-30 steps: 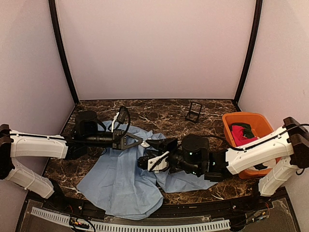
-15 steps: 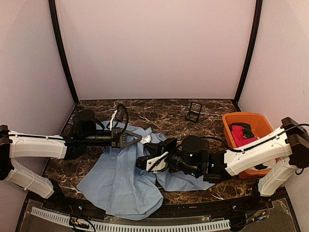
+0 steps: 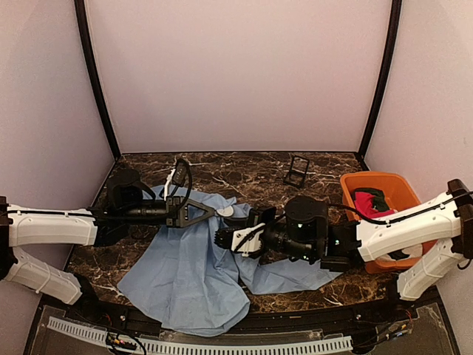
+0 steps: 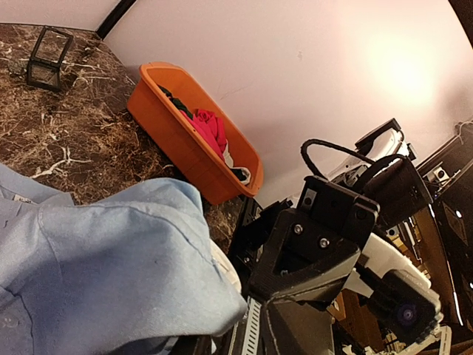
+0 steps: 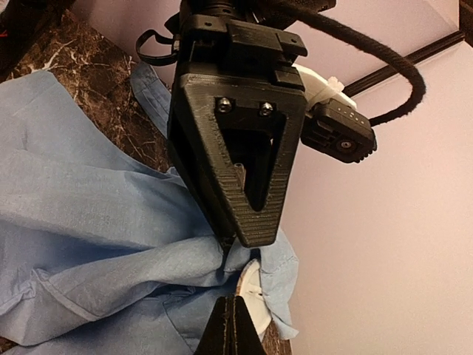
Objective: Pin the brooch onto the clothing
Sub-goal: Pin the brooch onto the flattened clothing.
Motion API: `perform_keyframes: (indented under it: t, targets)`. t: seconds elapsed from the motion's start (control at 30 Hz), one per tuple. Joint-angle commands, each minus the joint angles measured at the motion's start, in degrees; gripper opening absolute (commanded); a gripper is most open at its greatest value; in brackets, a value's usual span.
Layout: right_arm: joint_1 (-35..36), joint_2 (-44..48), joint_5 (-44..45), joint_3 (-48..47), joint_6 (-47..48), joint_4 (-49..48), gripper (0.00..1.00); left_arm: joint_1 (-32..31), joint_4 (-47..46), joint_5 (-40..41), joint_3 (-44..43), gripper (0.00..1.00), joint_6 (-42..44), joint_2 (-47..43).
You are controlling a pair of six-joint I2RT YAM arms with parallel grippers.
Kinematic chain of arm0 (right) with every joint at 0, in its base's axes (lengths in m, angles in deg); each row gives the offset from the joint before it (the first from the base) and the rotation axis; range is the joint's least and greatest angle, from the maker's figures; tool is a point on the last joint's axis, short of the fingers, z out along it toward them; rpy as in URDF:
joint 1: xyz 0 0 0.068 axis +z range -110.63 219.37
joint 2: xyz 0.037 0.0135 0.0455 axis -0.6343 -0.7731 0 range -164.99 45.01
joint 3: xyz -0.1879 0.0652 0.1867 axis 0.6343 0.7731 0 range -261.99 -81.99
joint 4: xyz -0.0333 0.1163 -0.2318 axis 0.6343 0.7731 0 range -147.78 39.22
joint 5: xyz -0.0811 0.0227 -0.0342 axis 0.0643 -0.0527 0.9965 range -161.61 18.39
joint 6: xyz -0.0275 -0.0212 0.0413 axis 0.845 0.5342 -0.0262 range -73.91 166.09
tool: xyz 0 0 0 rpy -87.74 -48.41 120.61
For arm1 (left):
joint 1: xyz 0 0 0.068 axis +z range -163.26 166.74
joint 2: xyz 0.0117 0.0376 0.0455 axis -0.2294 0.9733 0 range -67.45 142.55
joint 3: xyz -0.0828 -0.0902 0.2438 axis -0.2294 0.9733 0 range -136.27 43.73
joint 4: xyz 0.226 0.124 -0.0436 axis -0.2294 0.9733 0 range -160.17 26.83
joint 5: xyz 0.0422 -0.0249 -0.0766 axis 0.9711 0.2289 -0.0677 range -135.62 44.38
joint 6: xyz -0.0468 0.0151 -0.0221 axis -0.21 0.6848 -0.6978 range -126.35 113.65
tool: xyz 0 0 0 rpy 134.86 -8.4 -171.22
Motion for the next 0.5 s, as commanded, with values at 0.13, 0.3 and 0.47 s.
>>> perform_keyframes:
  t: [0.13,0.3,0.47]
  targets:
    - [-3.8,5.3,-11.4,-4.0,-16.1,11.5,0.00,-0.1,0.3,0.4,1.3,0.34,0.9,-1.9]
    - [-4.5,6.8,-12.6,-5.6,-20.2,15.4,0.00,0.0,1.0,0.5,1.2,0.33,1.7,-2.4]
    - [-3.9,7.4,-9.2,-4.3,-15.6,15.1,0.28,-0.1,0.5,0.2,1.0,0.28,1.3,-1.7]
